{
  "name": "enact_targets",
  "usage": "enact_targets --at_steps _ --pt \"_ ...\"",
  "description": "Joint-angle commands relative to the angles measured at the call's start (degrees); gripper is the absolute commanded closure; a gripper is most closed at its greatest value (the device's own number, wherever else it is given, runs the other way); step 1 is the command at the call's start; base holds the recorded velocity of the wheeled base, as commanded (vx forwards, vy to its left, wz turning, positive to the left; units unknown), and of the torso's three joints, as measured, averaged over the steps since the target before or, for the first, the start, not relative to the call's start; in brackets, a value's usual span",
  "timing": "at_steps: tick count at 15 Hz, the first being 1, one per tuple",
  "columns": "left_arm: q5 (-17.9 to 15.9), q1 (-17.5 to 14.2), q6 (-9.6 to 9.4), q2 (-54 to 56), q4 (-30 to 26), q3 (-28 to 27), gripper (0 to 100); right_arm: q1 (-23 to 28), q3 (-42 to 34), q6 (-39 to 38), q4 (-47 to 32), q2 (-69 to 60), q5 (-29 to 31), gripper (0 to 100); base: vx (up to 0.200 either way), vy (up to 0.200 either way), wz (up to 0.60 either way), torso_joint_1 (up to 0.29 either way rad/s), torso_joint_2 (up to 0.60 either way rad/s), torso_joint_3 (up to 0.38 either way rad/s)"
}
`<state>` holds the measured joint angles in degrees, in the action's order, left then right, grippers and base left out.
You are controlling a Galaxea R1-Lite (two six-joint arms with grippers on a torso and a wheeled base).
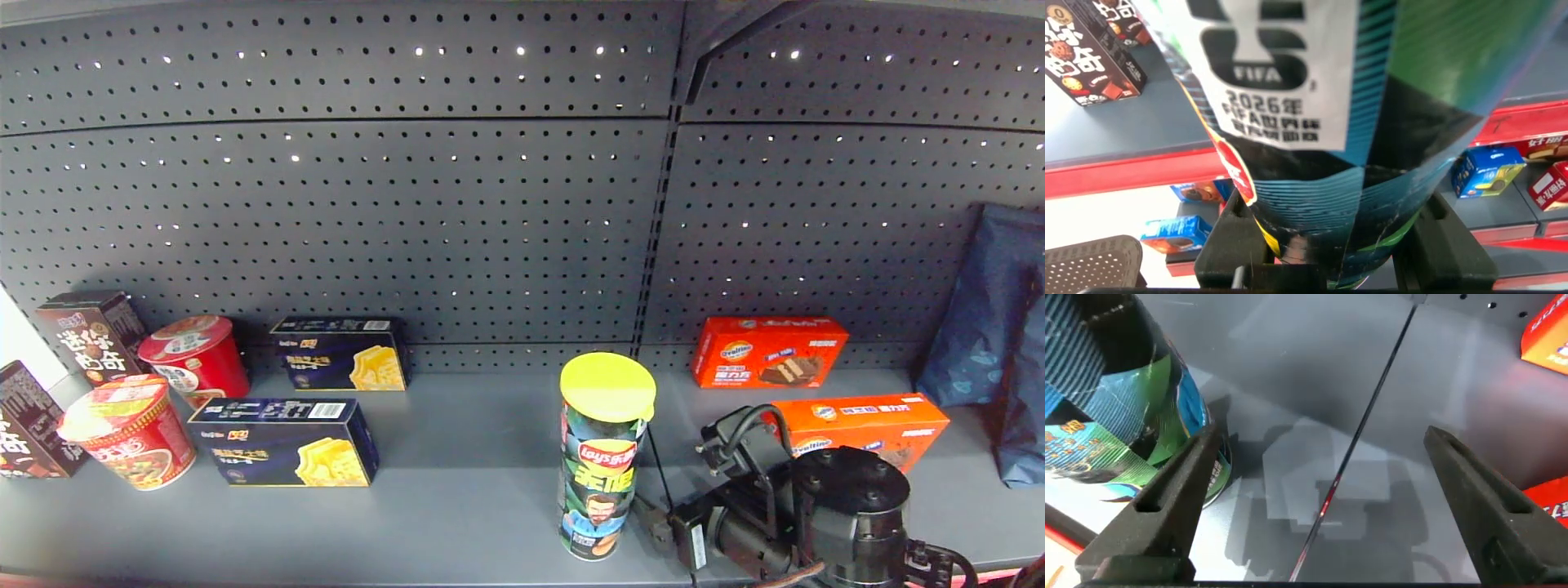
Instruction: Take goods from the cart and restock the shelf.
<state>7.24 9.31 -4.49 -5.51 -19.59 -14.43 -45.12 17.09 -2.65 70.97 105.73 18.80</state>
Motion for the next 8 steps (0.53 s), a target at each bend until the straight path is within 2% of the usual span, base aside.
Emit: enact_targets --at_steps 1,5,8 --pt "0.05 0.0 0.0 -0.03 -0.01 0.11 100 -0.15 0.31 0.01 0.04 0.71 0.01 0 0.0 0.0 0.0 0.0 0.0 0.0" --pt "0.05 0.0 0.09 -0.03 0.08 0.28 100 -0.5 1.01 0.01 0.22 1.85 0.1 0 0.0 0.0 0.0 0.0 0.0 0.0" --pt "0.23 0.0 1.5 -0.03 0.17 0.02 100 -0.5 -1.97 -0.08 0.31 -2.19 0.27 0 0.0 0.0 0.0 0.0 0.0 0.0"
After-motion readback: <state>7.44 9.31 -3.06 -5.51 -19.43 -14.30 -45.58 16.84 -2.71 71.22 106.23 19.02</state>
